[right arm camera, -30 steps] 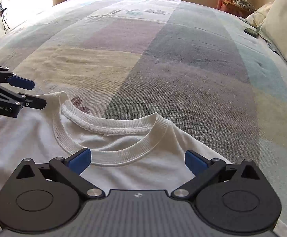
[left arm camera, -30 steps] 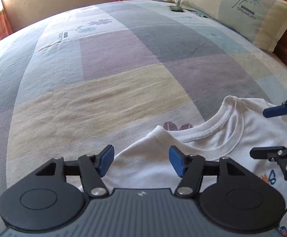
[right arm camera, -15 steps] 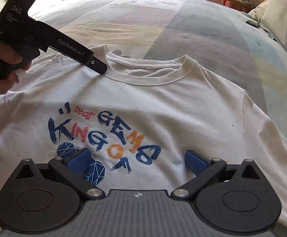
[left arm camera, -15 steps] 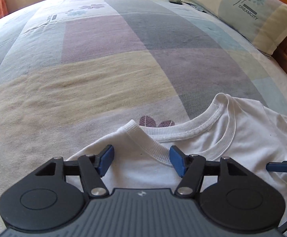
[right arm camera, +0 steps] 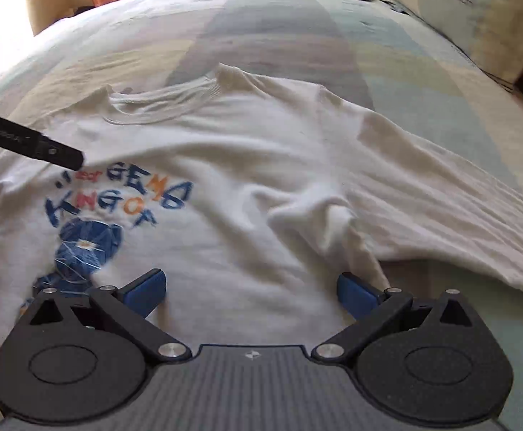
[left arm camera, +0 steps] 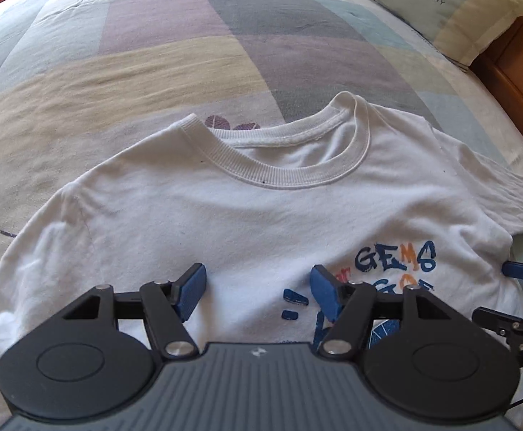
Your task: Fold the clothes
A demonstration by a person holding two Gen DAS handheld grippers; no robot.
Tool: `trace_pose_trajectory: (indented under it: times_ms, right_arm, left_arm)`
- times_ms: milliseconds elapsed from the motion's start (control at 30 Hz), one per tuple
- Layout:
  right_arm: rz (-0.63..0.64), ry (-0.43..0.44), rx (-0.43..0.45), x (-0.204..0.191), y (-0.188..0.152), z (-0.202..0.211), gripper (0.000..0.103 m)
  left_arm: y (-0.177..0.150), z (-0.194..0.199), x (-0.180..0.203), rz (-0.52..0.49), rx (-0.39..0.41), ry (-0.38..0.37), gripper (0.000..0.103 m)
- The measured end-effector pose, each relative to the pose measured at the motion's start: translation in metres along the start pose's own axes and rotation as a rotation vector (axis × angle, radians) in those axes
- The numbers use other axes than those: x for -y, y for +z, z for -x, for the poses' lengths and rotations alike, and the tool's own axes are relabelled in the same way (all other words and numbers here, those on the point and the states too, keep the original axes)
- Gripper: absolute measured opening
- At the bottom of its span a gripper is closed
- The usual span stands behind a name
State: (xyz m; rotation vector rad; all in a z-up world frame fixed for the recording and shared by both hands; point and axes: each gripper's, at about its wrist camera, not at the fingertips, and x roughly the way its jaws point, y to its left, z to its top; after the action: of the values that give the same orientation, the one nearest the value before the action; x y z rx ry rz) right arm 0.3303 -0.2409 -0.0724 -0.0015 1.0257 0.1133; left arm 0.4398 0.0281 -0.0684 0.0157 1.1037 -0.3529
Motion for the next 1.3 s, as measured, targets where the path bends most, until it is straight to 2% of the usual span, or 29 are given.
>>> trace_pose_trajectory:
  times_ms: [167,267,367,467,533,633,933,1033,1067,1133,1200,1233,1267,1300]
  right_arm:
    - [-0.034,0.073,0.030,0.017,0.005,0.019,0.103]
    - [-0.048,0.098,0.092,0.017,0.019,0.026,0.103]
    - [-0.164,0.102,0.079,0.034,0.031,0.020,0.103]
    - [-0.333,0.129,0.003,0.062,0.026,0.007,0.103]
    - [-0.402,0.161,-0.005,0.075,0.021,0.001,0.103]
    - [-0.483,0.264,0.085,0.094,0.022,-0.006,0.103]
    - [-0.650,0.455,0.248,0.136,0.018,-0.027,0.103]
    - [-0.653,0.448,0.262,0.136,0.015,-0.025,0.100]
    - [-0.643,0.424,0.244,0.135,0.020,-0.025,0.097]
    - [-0.624,0.358,0.218,0.134,0.028,-0.023,0.084]
    - [-0.589,0.286,0.199,0.137,0.031,-0.022,0.050]
    - [-0.572,0.259,0.191,0.140,0.031,-0.022,0.040]
    - [-0.566,0.235,0.184,0.144,0.031,-0.022,0.018]
    - [-0.563,0.215,0.183,0.148,0.031,-0.022,0.013]
  left_arm:
    - [0.003,0.003,0.009,0.005,0.003,-0.018,0.065]
    - [0.002,0.004,0.012,-0.001,-0.007,-0.014,0.065]
    - [-0.001,0.004,0.014,-0.004,-0.013,-0.011,0.065]
    - [-0.003,0.003,0.015,0.001,-0.013,-0.008,0.065]
    - [-0.003,0.001,0.016,0.006,-0.009,-0.004,0.066]
    - [-0.003,-0.001,0.017,0.011,-0.008,0.002,0.067]
    - [-0.002,-0.003,0.017,0.014,-0.005,0.009,0.068]
    - [-0.002,-0.004,0.020,0.006,-0.007,0.017,0.068]
    - [-0.002,-0.004,0.020,0.000,-0.008,0.020,0.068]
    - [-0.002,-0.004,0.021,-0.010,-0.009,0.025,0.068]
    - [-0.001,-0.005,0.022,-0.013,-0.010,0.029,0.068]
    - [-0.001,-0.005,0.023,-0.014,-0.010,0.029,0.068]
    - [0.000,-0.005,0.023,-0.015,-0.010,0.028,0.068]
    - [0.000,-0.005,0.023,-0.017,-0.010,0.026,0.068]
